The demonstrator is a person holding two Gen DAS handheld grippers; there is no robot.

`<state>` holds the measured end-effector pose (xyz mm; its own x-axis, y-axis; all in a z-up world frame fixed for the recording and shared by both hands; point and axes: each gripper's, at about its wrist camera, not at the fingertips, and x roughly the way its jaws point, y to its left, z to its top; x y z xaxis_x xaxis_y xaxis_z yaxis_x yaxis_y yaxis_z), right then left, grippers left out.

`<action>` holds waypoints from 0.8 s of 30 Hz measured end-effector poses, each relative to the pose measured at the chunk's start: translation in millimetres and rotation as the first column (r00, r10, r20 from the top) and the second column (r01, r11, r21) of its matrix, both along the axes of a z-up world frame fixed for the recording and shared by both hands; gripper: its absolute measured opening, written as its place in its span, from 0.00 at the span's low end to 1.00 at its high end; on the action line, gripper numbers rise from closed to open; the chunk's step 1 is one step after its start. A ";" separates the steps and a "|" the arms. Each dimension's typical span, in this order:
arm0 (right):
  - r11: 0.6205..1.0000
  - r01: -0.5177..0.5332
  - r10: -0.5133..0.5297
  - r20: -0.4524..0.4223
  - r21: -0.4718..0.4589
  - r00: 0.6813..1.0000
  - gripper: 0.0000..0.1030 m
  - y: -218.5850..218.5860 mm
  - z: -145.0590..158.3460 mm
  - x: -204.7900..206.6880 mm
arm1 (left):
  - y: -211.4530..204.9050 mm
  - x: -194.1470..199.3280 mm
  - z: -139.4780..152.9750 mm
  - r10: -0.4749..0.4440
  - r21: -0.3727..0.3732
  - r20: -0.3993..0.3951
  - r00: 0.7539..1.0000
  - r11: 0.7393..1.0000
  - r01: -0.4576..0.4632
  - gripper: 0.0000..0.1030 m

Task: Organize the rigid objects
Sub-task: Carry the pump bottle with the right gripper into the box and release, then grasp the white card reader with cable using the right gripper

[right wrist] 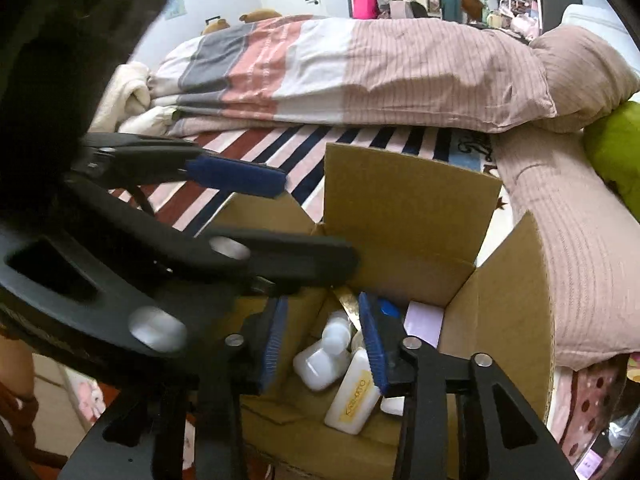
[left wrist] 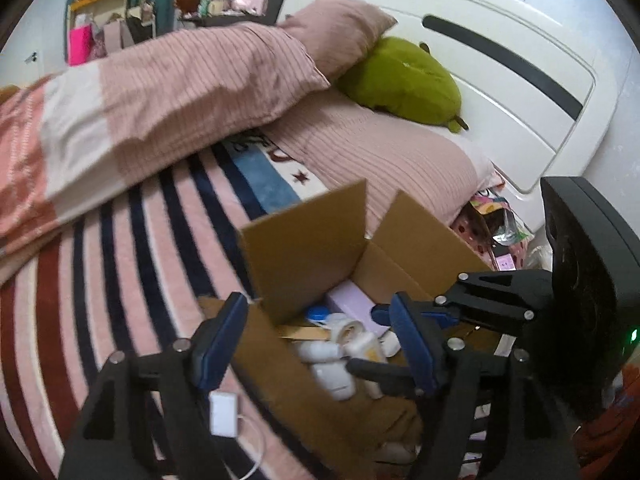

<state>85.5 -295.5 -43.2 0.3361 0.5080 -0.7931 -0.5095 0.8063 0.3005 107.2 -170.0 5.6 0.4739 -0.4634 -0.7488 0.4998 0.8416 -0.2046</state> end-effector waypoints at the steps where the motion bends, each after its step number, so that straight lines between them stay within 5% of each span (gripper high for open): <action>1: 1.000 -0.004 0.004 0.002 0.014 1.000 0.32 2.3 3.4 -0.4 | 7.9 -1.7 3.0 0.013 -0.006 0.007 1.000 1.000 -0.013 0.70; 13: 0.968 -0.192 0.172 0.132 0.161 0.976 0.32 83.7 54.3 -40.6 | 135.7 -42.3 12.3 0.246 -0.046 0.087 0.965 0.969 -0.243 0.78; 19: 0.936 -0.316 0.304 0.093 0.154 0.948 0.32 151.8 34.5 -67.8 | 191.2 -63.7 -24.4 0.342 -0.051 0.055 0.938 0.939 -0.339 0.78; 24: 0.945 -0.318 0.317 0.019 0.071 0.948 0.33 187.3 -8.6 -79.5 | 216.2 -78.1 -57.7 0.373 -0.037 0.020 0.928 0.927 -0.372 0.78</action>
